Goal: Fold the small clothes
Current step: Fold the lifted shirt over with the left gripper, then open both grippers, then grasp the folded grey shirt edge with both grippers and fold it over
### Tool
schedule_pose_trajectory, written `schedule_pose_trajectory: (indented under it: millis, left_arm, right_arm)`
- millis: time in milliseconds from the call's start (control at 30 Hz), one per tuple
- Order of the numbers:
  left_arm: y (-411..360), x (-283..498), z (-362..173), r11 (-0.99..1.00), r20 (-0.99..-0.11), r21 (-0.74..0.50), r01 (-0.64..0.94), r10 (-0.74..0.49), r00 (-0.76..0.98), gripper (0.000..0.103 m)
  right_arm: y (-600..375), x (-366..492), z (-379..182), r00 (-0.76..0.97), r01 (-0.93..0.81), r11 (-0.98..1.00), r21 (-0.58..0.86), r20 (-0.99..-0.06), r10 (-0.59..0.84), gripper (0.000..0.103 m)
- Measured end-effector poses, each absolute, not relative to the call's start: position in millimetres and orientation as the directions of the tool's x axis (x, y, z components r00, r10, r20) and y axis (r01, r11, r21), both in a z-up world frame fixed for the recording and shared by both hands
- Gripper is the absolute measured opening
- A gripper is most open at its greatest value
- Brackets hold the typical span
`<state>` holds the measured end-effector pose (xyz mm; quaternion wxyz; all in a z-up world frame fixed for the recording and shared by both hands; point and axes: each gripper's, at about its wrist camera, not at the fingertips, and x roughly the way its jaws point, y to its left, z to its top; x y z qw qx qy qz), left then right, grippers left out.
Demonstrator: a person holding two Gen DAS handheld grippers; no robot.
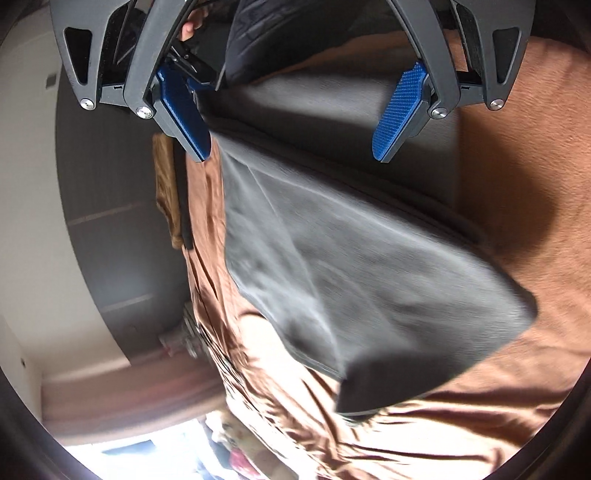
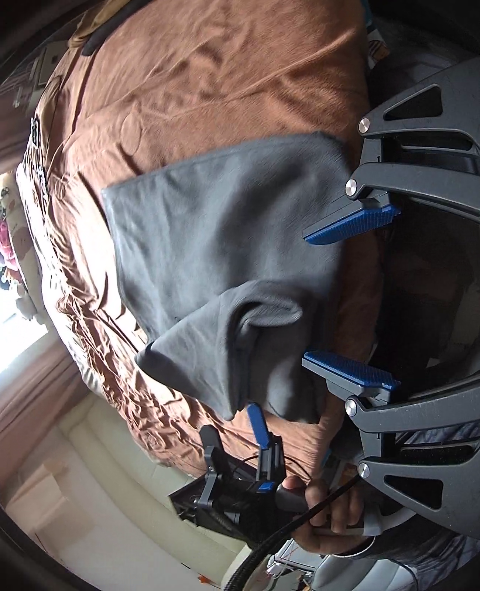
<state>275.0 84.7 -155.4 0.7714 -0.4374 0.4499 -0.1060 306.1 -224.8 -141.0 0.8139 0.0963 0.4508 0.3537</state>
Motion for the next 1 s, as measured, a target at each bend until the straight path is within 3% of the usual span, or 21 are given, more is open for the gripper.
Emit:
schedule_pose_trajectory:
  millis: [367,433,533,600,633,700,767,1000]
  left_arm:
    - [98.5,287.4,-184.4,0.517,-0.608,-0.787,-0.335,-0.559,0.565,0.086]
    - [99.2,288.5,-191.5,0.496,-0.604,-0.793,-0.354,-0.561,0.566,0.084]
    - [102.8,290.5,-199.3,0.486,-0.620,-0.782,-0.391,-0.533,0.576,0.066]
    - [109.2,290.1,-200.6,0.475,-0.635,-0.771,-0.425,-0.510,0.580,0.046]
    - [113.0,289.6,-200.9,0.467,-0.638,-0.768,-0.438,-0.500,0.586,0.041]
    - [117.3,288.5,-198.8,0.474,-0.652,-0.755,-0.453,-0.477,0.589,0.017]
    - [118.9,289.2,-193.3,0.488,-0.653,-0.752,-0.443,-0.466,0.596,0.011]
    - [104.9,299.6,-141.4,0.599,-0.628,-0.736,-0.316,-0.429,0.650,0.009]
  right_arm:
    - [-199.7,316.9,-136.5,0.367,-0.521,0.761,0.387,-0.703,0.609,0.058]
    - [-196.6,319.2,-136.7,0.368,-0.525,0.765,0.373,-0.711,0.599,0.050]
    - [-192.8,320.3,-138.1,0.363,-0.532,0.768,0.355,-0.725,0.586,0.037]
    - [-192.1,320.9,-139.1,0.362,-0.538,0.771,0.340,-0.733,0.576,0.030]
    - [-191.9,320.9,-139.8,0.361,-0.542,0.771,0.336,-0.735,0.574,0.022]
    - [-192.7,320.7,-140.4,0.359,-0.546,0.770,0.330,-0.739,0.570,0.013]
    - [-196.8,320.4,-138.7,0.369,-0.544,0.773,0.327,-0.734,0.570,0.008]
    - [-212.6,313.5,-138.9,0.369,-0.548,0.759,0.352,-0.712,0.597,0.004]
